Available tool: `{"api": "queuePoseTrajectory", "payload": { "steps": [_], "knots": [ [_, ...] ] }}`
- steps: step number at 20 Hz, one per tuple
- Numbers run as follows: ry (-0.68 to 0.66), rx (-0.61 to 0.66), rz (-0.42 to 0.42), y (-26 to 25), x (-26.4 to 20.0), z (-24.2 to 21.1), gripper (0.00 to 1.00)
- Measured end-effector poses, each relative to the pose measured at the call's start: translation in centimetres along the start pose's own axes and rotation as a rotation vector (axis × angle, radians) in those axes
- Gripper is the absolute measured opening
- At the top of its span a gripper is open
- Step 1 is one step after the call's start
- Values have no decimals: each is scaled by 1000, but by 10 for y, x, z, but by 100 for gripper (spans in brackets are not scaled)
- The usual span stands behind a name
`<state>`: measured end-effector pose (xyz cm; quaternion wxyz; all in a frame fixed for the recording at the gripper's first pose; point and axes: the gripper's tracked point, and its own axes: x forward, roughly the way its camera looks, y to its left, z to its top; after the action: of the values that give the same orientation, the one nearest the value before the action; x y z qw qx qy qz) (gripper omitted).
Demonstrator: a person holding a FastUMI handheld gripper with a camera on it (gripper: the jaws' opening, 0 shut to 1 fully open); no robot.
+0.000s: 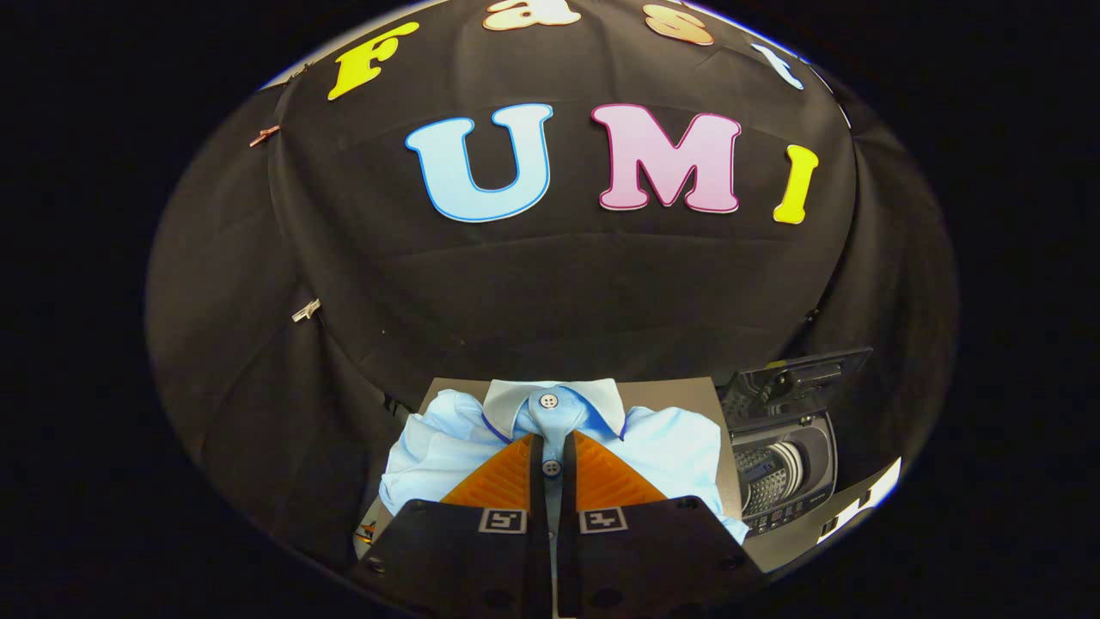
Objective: Put the clothes into the washing machine and then close the washing machine lid.
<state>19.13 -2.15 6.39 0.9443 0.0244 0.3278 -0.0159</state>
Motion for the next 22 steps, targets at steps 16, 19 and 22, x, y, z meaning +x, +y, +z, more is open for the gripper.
{"api": "queuePoseTrajectory", "payload": {
  "steps": [16, 19, 22],
  "knots": [
    [-155, -1, -27, -65, -58, 90, 8],
    [-177, 13, -50, -93, -66, 102, 8],
    [-187, 12, -100, -130, -71, 109, 7]
  ]
}}
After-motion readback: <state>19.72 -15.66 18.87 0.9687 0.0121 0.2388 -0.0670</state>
